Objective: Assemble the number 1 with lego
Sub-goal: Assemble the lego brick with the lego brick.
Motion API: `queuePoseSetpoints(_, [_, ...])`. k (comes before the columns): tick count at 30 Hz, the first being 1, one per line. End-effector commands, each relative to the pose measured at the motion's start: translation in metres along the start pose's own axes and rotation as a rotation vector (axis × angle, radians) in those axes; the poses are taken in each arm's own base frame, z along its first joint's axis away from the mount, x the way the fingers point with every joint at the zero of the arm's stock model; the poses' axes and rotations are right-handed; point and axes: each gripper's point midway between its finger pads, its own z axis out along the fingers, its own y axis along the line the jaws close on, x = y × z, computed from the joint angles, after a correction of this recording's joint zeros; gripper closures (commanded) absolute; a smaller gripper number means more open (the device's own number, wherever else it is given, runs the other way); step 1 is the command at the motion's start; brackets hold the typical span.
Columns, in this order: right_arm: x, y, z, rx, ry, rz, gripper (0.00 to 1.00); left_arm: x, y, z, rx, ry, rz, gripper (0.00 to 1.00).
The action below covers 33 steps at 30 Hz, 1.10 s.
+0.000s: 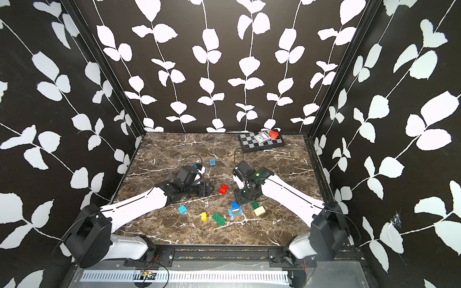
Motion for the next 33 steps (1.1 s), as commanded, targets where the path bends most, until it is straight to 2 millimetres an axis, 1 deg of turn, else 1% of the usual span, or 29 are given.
queuePoseSetpoints(1, [-0.008,0.006,-0.003,-0.001,-0.01,-0.012,0.58,-0.005,0.002,-0.01,-0.026,-0.022,0.012,0.38])
queuePoseSetpoints(6, [-0.003,0.012,0.0,-0.02,0.012,-0.031,0.59,-0.005,0.005,-0.011,-0.035,-0.023,0.017,0.38])
queuePoseSetpoints(12, [0.004,0.012,0.006,-0.01,0.039,-0.037,0.59,-0.006,0.006,-0.01,-0.036,-0.022,0.015,0.38])
queuePoseSetpoints(16, [0.011,0.002,0.011,0.048,0.074,-0.022,0.6,-0.006,0.008,-0.011,-0.043,-0.025,0.014,0.38])
queuePoseSetpoints(20, [0.015,-0.003,0.016,0.077,0.093,-0.012,0.61,-0.007,0.013,-0.015,-0.068,-0.039,0.009,0.38])
queuePoseSetpoints(23, [0.023,-0.009,0.02,0.109,0.132,-0.007,0.62,-0.006,0.017,-0.018,-0.083,-0.052,0.005,0.38])
queuePoseSetpoints(31, [0.049,-0.032,0.029,0.251,0.252,-0.012,0.64,-0.003,0.026,-0.023,-0.119,-0.067,-0.01,0.38])
queuePoseSetpoints(32, [0.054,-0.037,0.035,0.271,0.286,-0.005,0.64,-0.003,0.027,-0.024,-0.125,-0.068,-0.012,0.38])
queuePoseSetpoints(33, [0.057,-0.038,0.036,0.277,0.296,0.0,0.64,-0.002,0.029,-0.025,-0.134,-0.069,-0.013,0.37])
